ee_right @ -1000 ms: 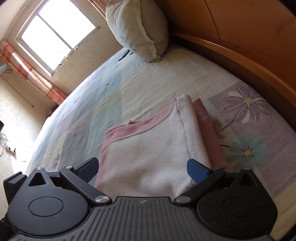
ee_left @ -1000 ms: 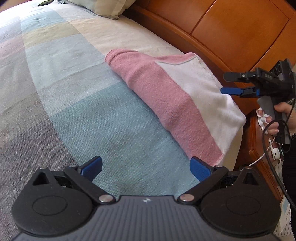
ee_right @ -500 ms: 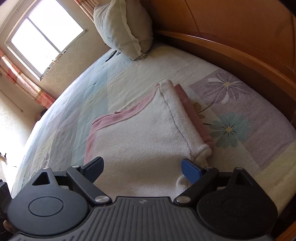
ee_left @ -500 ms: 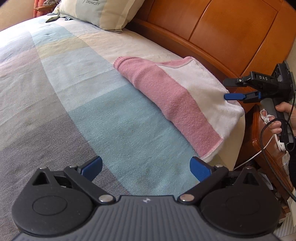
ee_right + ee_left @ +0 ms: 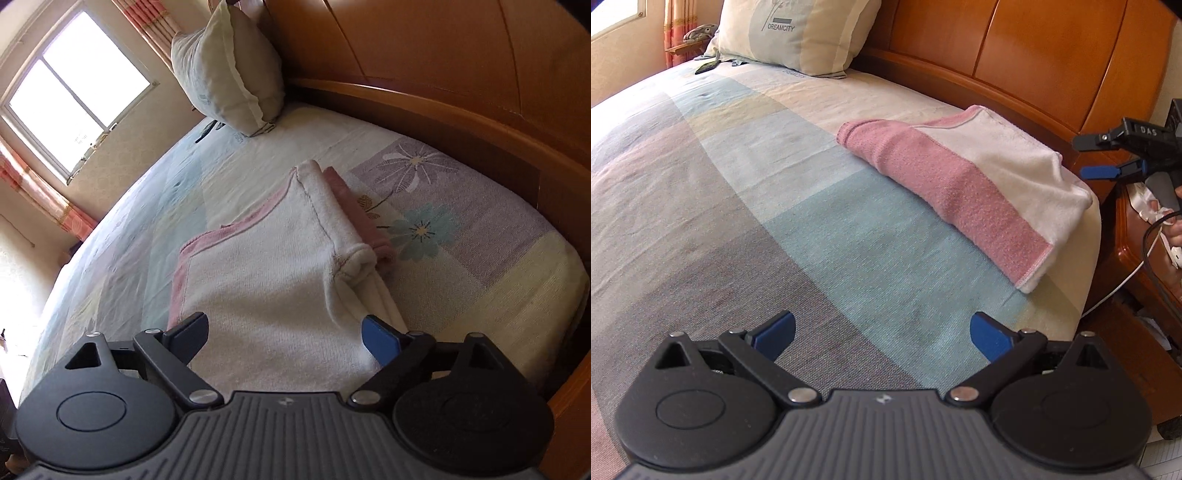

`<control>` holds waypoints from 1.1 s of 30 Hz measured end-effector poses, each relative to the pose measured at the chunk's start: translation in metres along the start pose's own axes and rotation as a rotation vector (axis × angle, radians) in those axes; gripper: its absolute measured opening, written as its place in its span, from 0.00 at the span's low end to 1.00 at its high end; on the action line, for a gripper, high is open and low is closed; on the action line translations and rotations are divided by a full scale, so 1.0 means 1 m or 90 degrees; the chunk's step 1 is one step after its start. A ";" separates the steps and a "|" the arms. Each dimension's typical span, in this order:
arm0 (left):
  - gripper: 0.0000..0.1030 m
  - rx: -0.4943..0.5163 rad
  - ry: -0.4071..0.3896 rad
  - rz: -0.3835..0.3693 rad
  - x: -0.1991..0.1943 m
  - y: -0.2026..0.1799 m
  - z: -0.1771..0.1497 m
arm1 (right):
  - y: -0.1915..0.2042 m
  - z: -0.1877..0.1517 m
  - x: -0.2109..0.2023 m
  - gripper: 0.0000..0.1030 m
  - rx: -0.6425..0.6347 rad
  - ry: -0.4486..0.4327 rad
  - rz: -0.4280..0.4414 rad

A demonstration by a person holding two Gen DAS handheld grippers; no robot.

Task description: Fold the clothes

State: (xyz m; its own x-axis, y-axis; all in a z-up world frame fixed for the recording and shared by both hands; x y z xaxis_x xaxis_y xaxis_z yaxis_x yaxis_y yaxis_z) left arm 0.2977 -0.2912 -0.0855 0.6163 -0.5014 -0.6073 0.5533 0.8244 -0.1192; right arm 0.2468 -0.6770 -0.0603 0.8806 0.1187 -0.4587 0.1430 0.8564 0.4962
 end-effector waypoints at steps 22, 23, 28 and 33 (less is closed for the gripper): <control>0.97 -0.058 -0.001 -0.011 0.005 0.023 -0.017 | 0.062 0.024 0.100 1.00 -0.296 -0.033 -0.056; 0.97 -0.052 -0.001 -0.009 0.005 0.023 -0.018 | 0.062 0.030 0.107 1.00 -0.291 -0.036 -0.056; 0.97 -0.023 0.011 0.011 0.005 0.026 -0.022 | 0.034 0.025 0.156 1.00 -0.275 0.012 -0.111; 0.97 -0.018 -0.005 0.030 -0.003 0.033 -0.020 | 0.053 0.027 0.136 1.00 -0.285 -0.005 -0.103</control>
State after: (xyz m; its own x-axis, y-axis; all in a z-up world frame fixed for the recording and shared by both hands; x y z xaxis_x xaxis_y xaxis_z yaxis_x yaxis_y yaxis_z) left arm 0.3030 -0.2573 -0.1036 0.6453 -0.4644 -0.6066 0.5081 0.8538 -0.1132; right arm 0.3860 -0.6286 -0.0765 0.8667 -0.0365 -0.4975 0.0718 0.9961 0.0519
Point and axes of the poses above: each gripper's, at about its wrist camera, not at the fingertips, and x roughly the way its jaws point, y to its left, z to its top, the point moved 5 cm from there along x, roughly the way its jaws point, and after that the axes turned 14 degrees about -y, right-handed, at the moved point
